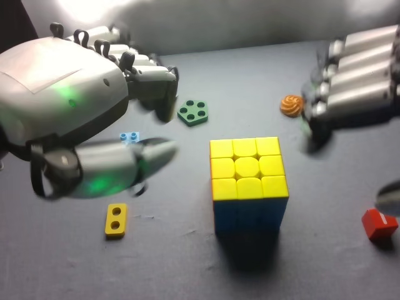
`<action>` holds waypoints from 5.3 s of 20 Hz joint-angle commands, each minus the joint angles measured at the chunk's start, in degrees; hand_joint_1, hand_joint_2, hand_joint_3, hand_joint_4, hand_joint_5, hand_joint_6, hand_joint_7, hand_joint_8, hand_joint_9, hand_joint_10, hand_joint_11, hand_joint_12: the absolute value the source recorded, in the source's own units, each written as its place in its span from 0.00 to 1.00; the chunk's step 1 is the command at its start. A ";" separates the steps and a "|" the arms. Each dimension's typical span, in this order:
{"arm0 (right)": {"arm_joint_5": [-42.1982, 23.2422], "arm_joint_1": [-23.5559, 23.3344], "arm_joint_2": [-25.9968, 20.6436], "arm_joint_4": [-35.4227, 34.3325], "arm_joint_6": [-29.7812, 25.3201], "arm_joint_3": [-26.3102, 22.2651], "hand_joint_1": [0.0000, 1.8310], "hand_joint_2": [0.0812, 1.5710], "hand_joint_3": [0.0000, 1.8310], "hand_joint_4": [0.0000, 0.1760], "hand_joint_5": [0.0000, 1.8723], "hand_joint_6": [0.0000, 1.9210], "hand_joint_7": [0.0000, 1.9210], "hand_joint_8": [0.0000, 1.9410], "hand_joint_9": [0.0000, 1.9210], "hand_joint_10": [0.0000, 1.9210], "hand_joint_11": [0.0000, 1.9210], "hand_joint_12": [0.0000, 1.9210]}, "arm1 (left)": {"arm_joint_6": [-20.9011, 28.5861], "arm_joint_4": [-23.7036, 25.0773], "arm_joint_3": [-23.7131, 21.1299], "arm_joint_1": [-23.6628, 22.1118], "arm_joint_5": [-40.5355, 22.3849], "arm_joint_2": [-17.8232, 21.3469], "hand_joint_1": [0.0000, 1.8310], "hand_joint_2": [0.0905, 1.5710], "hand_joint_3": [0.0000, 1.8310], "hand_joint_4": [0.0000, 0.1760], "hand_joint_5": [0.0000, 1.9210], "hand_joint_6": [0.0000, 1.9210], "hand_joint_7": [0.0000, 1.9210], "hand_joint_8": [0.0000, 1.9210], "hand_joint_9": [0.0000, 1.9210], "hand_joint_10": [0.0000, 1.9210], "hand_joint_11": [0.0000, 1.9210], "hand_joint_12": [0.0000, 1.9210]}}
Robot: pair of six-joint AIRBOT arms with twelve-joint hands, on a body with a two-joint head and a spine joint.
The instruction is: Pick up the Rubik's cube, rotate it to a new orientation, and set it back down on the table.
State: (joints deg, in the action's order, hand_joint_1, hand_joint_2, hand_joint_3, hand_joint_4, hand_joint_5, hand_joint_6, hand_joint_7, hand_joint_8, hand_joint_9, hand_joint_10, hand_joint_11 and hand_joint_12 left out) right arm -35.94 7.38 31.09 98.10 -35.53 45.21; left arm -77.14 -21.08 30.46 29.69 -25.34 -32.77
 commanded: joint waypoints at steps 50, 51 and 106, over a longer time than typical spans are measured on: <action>23.78 3.85 2.48 -8.55 5.25 -2.94 0.00 0.79 0.00 0.00 0.14 0.00 0.13 0.00 0.11 0.00 0.00 0.28 | -36.92 -46.03 8.57 4.30 -22.46 -31.66 0.55 0.44 0.00 0.00 0.07 0.01 0.00 0.00 0.00 0.00 0.00 0.00; 23.78 3.84 2.48 -8.55 5.25 -2.94 0.00 0.79 0.00 0.00 0.14 0.00 0.14 0.00 0.12 0.00 0.00 0.30 | -37.05 -46.34 9.10 4.03 -22.46 -32.20 0.55 0.44 0.00 0.00 0.06 0.01 0.00 0.00 0.00 0.00 0.01 0.00; 24.46 4.41 2.47 -8.55 8.31 -3.54 0.00 0.79 0.00 0.00 0.16 0.00 0.15 0.00 0.13 0.00 0.00 0.32 | -39.31 -52.93 20.64 4.55 -17.86 -42.70 0.68 0.66 0.00 0.00 0.36 0.01 0.42 0.01 0.44 0.03 0.20 0.50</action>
State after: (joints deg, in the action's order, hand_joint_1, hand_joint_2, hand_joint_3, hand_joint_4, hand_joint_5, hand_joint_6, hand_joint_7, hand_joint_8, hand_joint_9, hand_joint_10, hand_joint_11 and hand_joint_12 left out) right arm -11.44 12.12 33.65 91.09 -27.16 41.87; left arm -116.09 -75.44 51.29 34.09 -42.78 -74.89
